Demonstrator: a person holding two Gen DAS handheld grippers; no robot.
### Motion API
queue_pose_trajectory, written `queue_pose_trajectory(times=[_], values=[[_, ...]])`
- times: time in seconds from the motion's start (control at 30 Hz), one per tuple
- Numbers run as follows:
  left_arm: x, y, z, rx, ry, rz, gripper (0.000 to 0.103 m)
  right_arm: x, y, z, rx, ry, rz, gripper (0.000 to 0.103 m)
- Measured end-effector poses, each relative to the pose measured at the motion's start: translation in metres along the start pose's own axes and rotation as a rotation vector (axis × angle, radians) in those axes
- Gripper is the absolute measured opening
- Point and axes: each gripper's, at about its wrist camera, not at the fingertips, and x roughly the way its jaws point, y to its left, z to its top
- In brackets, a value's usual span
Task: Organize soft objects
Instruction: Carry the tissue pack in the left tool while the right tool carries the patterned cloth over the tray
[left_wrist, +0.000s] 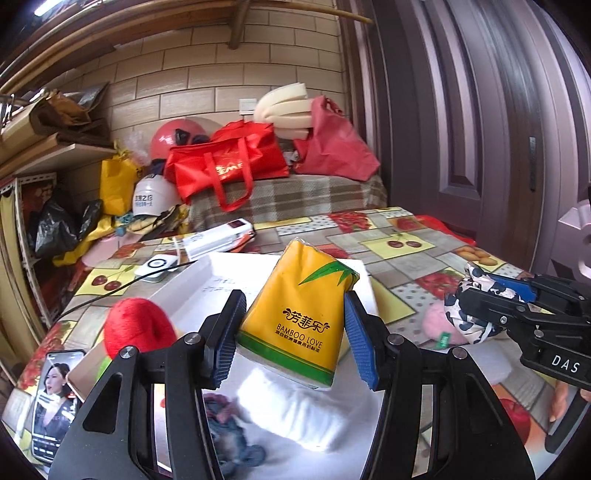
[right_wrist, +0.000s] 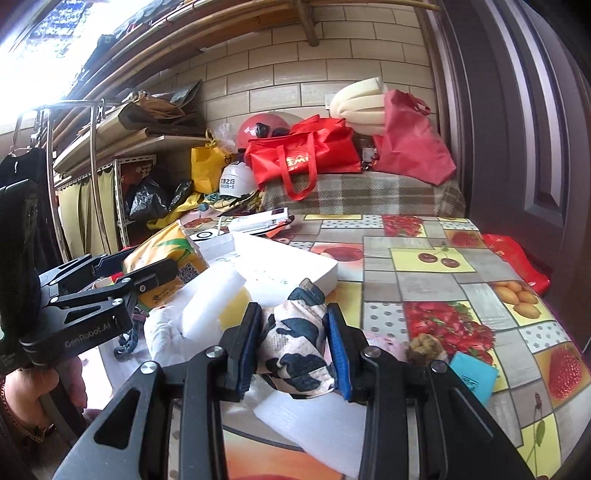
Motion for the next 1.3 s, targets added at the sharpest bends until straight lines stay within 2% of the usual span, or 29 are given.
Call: queue_pose_trajectory(times=[0.23, 0.53, 0.7, 0.9, 1.13, 1.3], values=[[0.004, 0.024, -0.002, -0.043, 0.014, 0.046, 0.054, 0.015, 0.016, 0.005, -0.01, 0.004, 0.019, 0.036], [0.015, 0.062, -0.002, -0.147, 0.042, 0.101, 0.054, 0.039, 0.032, 0.012, -0.026, 0.025, 0.048, 0.037], [0.019, 0.065, -0.001, -0.161, 0.051, 0.109, 0.054, 0.059, 0.052, 0.014, -0.104, 0.101, 0.105, 0.037], [0.017, 0.067, -0.001, -0.168, 0.051, 0.113, 0.054, 0.09, 0.07, 0.016, -0.167, 0.196, 0.132, 0.037], [0.02, 0.07, -0.001, -0.173, 0.07, 0.113, 0.054, 0.124, 0.07, 0.028, -0.115, 0.216, 0.117, 0.037], [0.03, 0.071, 0.001, -0.174, 0.094, 0.102, 0.054, 0.133, 0.064, 0.032, -0.065, 0.22, 0.106, 0.037]])
